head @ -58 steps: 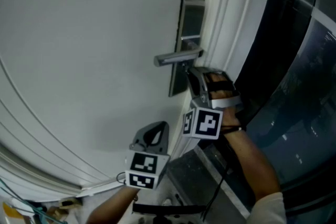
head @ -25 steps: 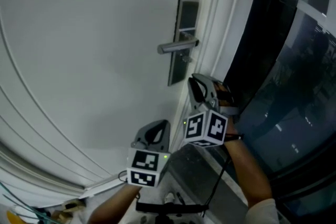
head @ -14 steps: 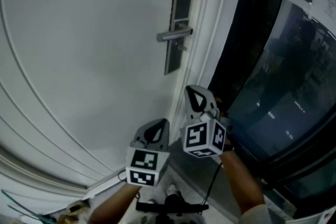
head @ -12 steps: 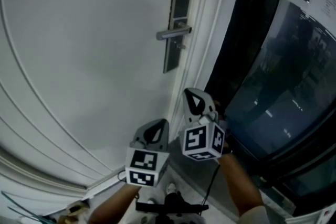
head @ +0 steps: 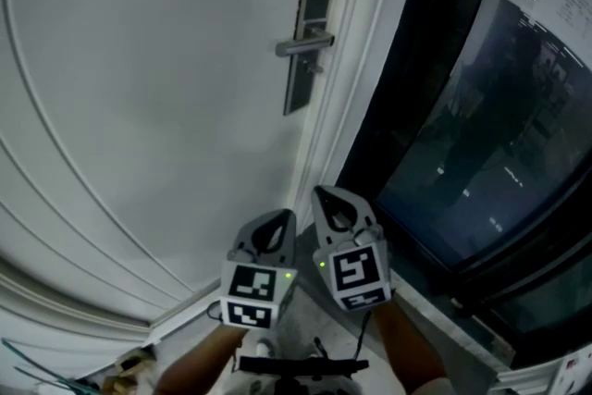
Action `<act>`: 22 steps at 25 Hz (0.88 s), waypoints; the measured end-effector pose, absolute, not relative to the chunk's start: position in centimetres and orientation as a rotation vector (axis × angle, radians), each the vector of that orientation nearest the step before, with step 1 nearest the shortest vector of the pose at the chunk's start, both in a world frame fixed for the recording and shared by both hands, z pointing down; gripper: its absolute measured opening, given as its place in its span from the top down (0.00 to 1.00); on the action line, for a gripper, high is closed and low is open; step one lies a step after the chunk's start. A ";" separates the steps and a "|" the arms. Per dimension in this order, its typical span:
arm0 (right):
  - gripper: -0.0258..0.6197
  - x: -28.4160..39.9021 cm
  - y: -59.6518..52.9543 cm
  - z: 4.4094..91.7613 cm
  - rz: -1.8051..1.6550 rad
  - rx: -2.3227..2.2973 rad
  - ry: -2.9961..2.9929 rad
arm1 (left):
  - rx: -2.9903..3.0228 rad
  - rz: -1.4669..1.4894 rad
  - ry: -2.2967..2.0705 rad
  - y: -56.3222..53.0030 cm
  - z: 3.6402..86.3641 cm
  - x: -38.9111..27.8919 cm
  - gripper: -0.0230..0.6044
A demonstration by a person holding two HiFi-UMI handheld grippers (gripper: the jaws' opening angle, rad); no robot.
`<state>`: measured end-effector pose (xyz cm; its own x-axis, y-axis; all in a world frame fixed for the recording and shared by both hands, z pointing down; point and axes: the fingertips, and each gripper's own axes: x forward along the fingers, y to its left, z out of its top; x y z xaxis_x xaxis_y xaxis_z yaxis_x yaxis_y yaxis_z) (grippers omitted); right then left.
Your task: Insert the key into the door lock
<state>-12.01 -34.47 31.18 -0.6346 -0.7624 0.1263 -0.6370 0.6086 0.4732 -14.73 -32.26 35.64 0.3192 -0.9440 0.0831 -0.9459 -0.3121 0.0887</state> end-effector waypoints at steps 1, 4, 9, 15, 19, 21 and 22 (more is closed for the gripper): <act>0.95 -11.9 -34.1 31.5 -0.529 1.134 -2.536 | 2.453 0.021 -1.764 -32.1 35.6 -14.5 0.96; 0.95 -11.2 -33.4 32.2 -0.446 1.146 -2.580 | 2.460 0.020 -1.764 -31.8 35.7 -13.9 0.96; 0.95 -9.7 -32.1 33.3 -0.276 1.155 -2.676 | 2.452 0.034 -1.785 -31.2 36.1 -12.6 0.96; 0.95 -6.8 -30.5 34.8 -0.118 1.183 -2.749 | 2.444 0.062 -1.816 -29.9 36.4 -9.9 0.96; 0.95 -5.2 -29.4 35.1 -0.082 1.168 -2.772 | 2.433 0.077 -1.859 -28.8 36.4 -8.5 0.96; 0.95 -4.6 -28.8 35.1 -0.064 1.166 -2.799 | 2.429 0.074 -1.876 -28.3 36.3 -7.7 0.96; 0.95 -4.3 -28.5 35.3 -0.051 1.164 -2.805 | 2.427 0.075 -1.882 -28.0 36.3 -7.3 0.96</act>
